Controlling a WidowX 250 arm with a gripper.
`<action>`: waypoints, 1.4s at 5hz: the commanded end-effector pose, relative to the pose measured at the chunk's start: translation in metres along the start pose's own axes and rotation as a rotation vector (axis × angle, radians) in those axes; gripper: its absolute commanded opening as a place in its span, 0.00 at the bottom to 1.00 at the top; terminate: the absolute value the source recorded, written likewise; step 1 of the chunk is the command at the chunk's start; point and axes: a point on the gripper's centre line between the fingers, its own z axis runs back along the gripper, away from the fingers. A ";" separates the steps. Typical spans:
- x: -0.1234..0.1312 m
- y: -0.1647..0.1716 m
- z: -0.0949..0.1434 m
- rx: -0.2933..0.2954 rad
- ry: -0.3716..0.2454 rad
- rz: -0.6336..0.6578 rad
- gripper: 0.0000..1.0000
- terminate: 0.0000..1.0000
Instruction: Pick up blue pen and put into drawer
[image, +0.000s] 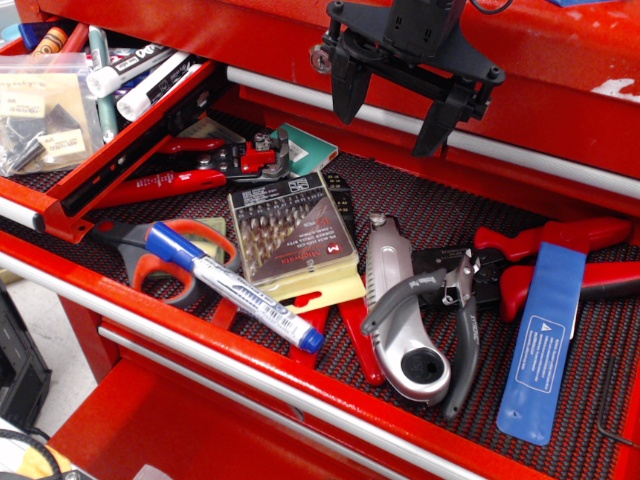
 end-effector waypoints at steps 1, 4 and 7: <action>0.000 0.000 0.000 0.000 0.000 0.000 1.00 0.00; -0.030 0.050 -0.005 0.084 0.022 0.757 1.00 0.00; -0.089 0.037 -0.038 0.148 0.094 1.129 1.00 0.00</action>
